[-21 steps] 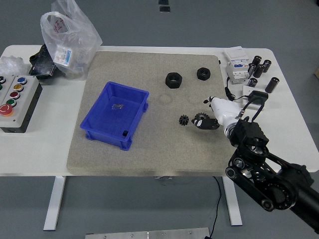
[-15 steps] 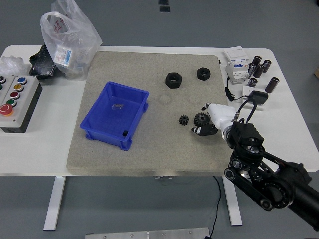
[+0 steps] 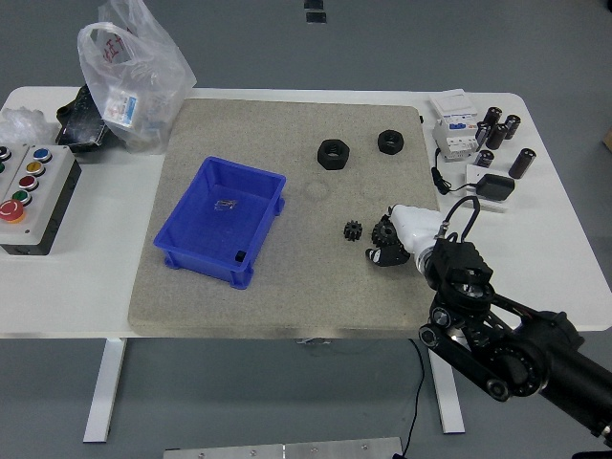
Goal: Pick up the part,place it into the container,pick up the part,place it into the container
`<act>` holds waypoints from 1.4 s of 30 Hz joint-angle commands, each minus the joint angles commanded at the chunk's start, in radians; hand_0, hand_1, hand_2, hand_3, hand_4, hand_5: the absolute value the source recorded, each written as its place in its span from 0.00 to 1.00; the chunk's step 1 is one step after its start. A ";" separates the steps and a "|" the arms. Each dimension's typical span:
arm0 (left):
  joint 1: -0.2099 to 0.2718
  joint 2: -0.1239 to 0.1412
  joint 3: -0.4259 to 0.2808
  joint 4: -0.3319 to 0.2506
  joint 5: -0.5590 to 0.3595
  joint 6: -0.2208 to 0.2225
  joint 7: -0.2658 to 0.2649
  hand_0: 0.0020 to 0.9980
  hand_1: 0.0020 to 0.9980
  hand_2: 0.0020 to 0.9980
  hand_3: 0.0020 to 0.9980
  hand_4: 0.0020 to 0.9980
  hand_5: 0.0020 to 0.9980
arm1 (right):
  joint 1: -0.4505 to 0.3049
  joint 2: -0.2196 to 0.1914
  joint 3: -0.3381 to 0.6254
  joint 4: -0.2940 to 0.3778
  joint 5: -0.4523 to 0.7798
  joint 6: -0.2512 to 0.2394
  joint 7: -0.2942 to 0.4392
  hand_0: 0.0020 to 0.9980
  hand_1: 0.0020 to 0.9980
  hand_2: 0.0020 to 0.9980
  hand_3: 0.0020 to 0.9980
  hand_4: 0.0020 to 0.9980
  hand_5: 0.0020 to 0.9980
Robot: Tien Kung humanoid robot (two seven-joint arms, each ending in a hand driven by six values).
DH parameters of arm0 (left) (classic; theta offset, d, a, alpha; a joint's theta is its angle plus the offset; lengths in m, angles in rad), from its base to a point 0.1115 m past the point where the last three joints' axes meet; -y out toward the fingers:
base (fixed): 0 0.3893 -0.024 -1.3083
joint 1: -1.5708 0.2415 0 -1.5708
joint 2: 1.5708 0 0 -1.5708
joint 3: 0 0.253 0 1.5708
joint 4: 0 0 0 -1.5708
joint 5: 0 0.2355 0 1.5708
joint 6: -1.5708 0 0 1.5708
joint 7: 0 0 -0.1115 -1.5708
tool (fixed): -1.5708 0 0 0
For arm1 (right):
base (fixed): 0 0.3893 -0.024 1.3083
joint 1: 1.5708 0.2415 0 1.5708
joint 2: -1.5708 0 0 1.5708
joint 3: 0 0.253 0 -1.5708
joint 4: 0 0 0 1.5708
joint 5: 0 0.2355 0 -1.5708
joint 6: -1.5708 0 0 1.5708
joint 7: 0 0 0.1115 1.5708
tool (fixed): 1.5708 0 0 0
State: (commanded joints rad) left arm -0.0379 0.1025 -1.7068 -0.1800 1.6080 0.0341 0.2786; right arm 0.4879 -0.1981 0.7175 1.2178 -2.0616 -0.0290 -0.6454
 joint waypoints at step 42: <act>0.011 0.021 0.002 0.000 0.010 -0.002 0.017 0.61 0.63 0.60 0.63 0.63 0.27 | 0.324 0.194 -0.406 -0.019 -0.086 -0.289 0.086 0.30 0.65 0.71 0.64 0.15 0.25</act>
State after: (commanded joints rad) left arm -0.0268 0.1234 -1.7052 -0.1800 1.6182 0.0318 0.2960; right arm 0.8118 -0.0043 0.3116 1.1986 -2.1475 -0.3182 -0.5595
